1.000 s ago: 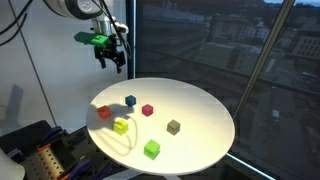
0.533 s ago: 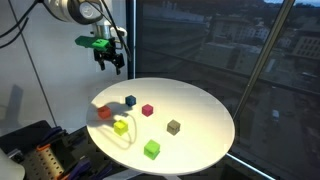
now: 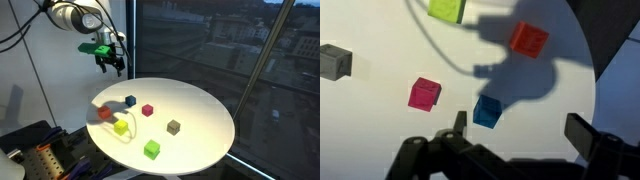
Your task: Put the orange toy block on top of the light green toy block
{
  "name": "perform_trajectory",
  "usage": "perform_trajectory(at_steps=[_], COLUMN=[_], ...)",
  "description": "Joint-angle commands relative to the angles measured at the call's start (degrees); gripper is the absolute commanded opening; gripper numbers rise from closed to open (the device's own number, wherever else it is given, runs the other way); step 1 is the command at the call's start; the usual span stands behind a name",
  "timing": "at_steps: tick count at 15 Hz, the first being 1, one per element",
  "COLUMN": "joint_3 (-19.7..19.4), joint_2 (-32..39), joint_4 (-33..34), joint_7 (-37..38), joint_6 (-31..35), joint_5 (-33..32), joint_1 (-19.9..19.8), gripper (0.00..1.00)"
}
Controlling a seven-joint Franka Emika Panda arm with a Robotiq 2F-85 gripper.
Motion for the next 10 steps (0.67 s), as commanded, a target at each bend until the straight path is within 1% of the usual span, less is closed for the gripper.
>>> perform_trajectory(at_steps=[1,5,10], joint_3=[0.76,1.28,1.74], joint_2=[1.66,3.34,4.99], joint_4=[-0.35,-0.81,-1.42], joint_7=[1.41,1.14,0.49], joint_6=[2.02,1.0,2.4], joint_5=[-0.91,-0.06,0.6], joint_1=[0.43,0.89,1.24], gripper=[1.0,1.0,1.0])
